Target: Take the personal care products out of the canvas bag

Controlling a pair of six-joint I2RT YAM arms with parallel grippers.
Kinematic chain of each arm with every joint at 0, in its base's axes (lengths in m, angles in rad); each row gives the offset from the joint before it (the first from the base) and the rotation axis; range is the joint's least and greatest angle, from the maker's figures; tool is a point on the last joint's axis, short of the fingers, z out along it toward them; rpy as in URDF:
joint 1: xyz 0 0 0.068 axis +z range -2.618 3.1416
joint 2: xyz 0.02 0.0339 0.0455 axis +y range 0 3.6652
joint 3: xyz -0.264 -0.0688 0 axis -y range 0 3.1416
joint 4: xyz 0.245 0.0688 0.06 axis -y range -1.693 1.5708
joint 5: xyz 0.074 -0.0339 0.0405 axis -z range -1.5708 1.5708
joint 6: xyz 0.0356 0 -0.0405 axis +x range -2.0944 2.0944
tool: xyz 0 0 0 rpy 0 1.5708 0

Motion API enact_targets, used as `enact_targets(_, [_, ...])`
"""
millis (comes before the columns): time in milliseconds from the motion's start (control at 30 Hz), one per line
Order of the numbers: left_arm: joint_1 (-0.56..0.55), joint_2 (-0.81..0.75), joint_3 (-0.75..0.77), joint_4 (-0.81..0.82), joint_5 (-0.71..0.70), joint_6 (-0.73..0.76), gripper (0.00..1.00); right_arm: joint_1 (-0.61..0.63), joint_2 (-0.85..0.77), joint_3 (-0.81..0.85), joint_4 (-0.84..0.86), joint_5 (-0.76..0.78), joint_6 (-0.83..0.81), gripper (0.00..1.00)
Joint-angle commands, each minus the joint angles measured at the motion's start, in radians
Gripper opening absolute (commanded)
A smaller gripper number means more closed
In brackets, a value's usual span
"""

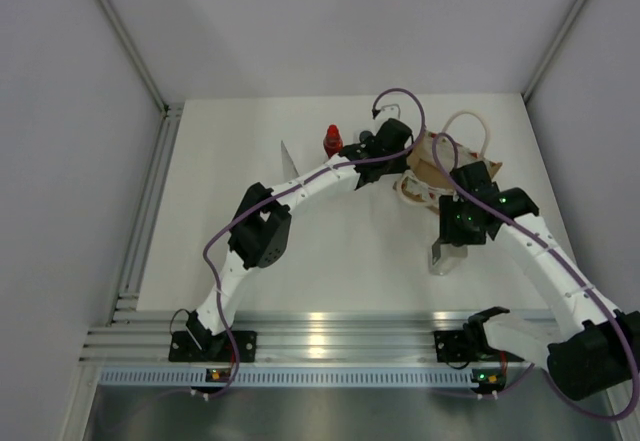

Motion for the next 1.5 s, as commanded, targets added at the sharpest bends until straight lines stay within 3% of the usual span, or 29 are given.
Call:
enact_targets(0, [0.009,-0.04,0.033,0.002,0.007,0.024,0.0,0.025,-0.007,0.013,0.135,0.034,0.023,0.0])
enact_targets(33, [0.009,-0.04,0.036,0.004,0.01,0.026,0.0,0.028,-0.004,0.013,0.136,0.037,0.024,0.0])
enact_targets(67, [0.009,-0.043,0.037,0.002,0.018,0.026,0.1,0.026,-0.002,0.015,0.136,0.039,0.023,0.0])
enact_targets(133, [0.009,-0.044,0.042,0.004,0.024,0.028,0.18,0.028,-0.004,0.015,0.14,0.039,0.023,0.0])
enact_targets(167, [0.009,-0.047,0.042,0.004,0.029,0.029,0.3,0.028,-0.004,0.015,0.141,0.036,0.023,0.0])
enact_targets(267, [0.009,-0.06,0.048,0.002,0.036,0.026,0.38,0.028,-0.005,0.01,0.147,0.03,0.023,0.0])
enact_targets(400, [0.009,-0.081,0.067,0.004,0.041,0.028,0.6,0.028,-0.01,-0.003,0.164,0.014,0.027,0.0])
enact_targets(633, [0.01,-0.124,0.12,0.004,0.026,0.052,0.79,0.029,-0.016,-0.028,0.178,0.013,0.029,0.0])
enact_targets(867, [0.012,-0.182,0.126,0.004,-0.042,0.089,0.86,0.028,-0.005,-0.013,0.176,0.016,0.027,0.0])
enact_targets(900, [0.013,-0.193,0.123,0.002,-0.059,0.095,0.96,0.028,-0.004,-0.013,0.176,0.02,0.026,0.0])
enact_targets(967, [0.016,-0.237,0.102,0.001,-0.095,0.112,0.98,0.028,0.004,-0.008,0.175,0.025,0.024,0.01])
enact_targets(1100, [0.062,-0.366,0.009,-0.022,-0.149,0.12,0.98,0.028,0.013,0.0,0.176,0.027,0.021,0.18])
enact_targets(1200, [0.078,-0.48,-0.084,-0.024,-0.194,0.155,0.98,0.028,0.009,0.003,0.176,0.027,0.017,0.21])
enact_targets(1267, [0.078,-0.549,-0.12,-0.051,-0.233,0.19,0.98,0.028,0.001,0.006,0.176,0.02,0.017,0.36])
enact_targets(1300, [0.078,-0.569,-0.131,-0.064,-0.24,0.201,0.98,0.028,-0.001,0.006,0.178,0.016,0.015,0.5])
enact_targets(1467, [0.078,-0.689,-0.218,-0.131,-0.283,0.236,0.98,0.026,-0.014,0.033,0.176,-0.003,0.017,0.66])
